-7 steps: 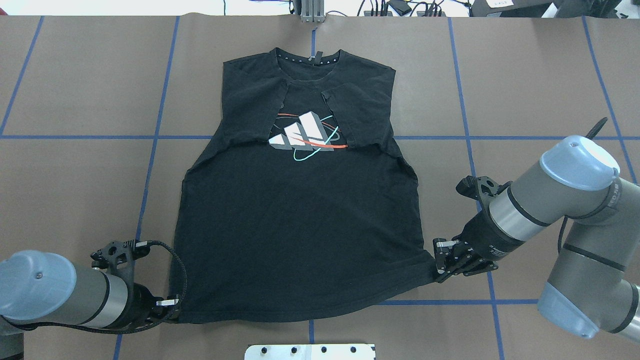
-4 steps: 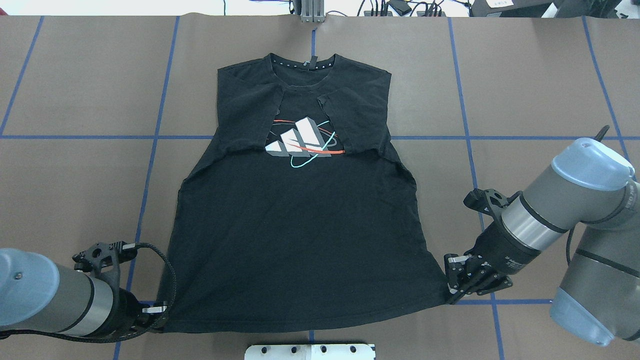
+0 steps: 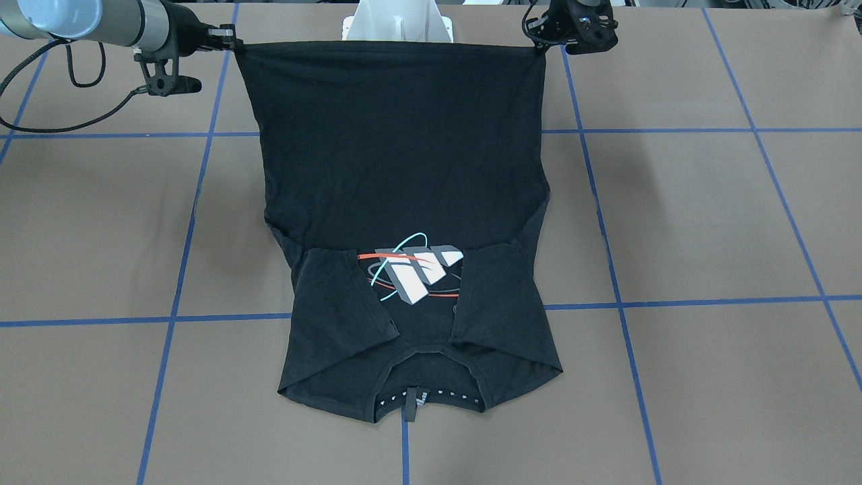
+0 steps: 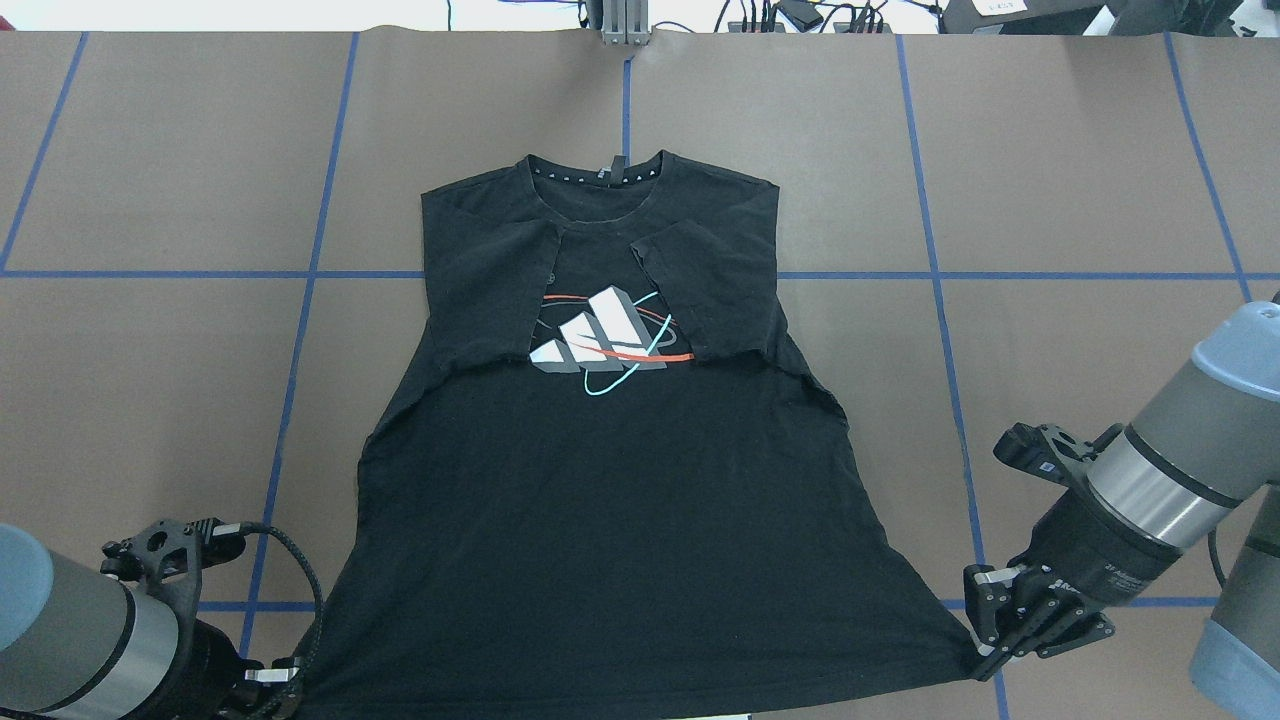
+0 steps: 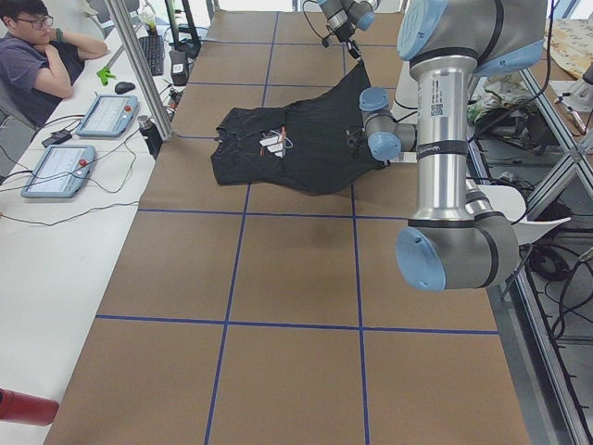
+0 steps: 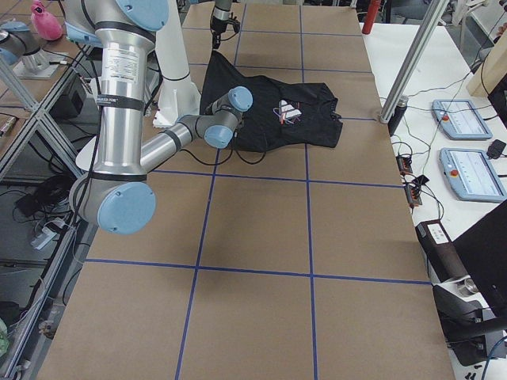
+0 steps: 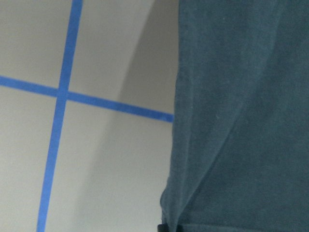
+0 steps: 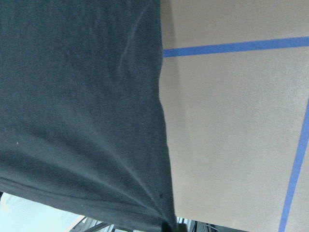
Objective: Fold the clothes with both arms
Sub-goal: 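Lift both hem corners and carry them toward the collar with both grippers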
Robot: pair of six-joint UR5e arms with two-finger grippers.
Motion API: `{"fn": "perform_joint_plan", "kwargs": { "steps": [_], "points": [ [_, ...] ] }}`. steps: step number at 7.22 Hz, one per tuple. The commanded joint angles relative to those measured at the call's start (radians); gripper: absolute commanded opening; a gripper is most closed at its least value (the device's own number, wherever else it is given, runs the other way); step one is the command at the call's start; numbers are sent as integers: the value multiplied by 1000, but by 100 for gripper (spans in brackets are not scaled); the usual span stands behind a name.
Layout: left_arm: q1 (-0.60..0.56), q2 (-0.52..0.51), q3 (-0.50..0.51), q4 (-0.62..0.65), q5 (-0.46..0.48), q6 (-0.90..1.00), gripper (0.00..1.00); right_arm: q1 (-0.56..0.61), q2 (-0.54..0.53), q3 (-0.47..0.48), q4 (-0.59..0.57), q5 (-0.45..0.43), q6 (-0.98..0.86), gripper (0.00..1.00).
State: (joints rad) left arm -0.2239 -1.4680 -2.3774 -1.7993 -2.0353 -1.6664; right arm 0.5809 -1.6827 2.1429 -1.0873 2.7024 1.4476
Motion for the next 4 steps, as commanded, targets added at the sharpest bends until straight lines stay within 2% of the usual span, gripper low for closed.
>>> {"fn": "perform_joint_plan", "kwargs": {
  "steps": [1,2,4],
  "points": [
    [-6,-46,4,5,-37,3,0,26,3,-11,1,7,-1,0],
    [-47,-72,21,5,-33,4,0,63,39,-40,1,5,-1,0],
    [-220,-161,58,6,-46,37,0,144,105,-99,1,0,-1,0]
  ]
}}
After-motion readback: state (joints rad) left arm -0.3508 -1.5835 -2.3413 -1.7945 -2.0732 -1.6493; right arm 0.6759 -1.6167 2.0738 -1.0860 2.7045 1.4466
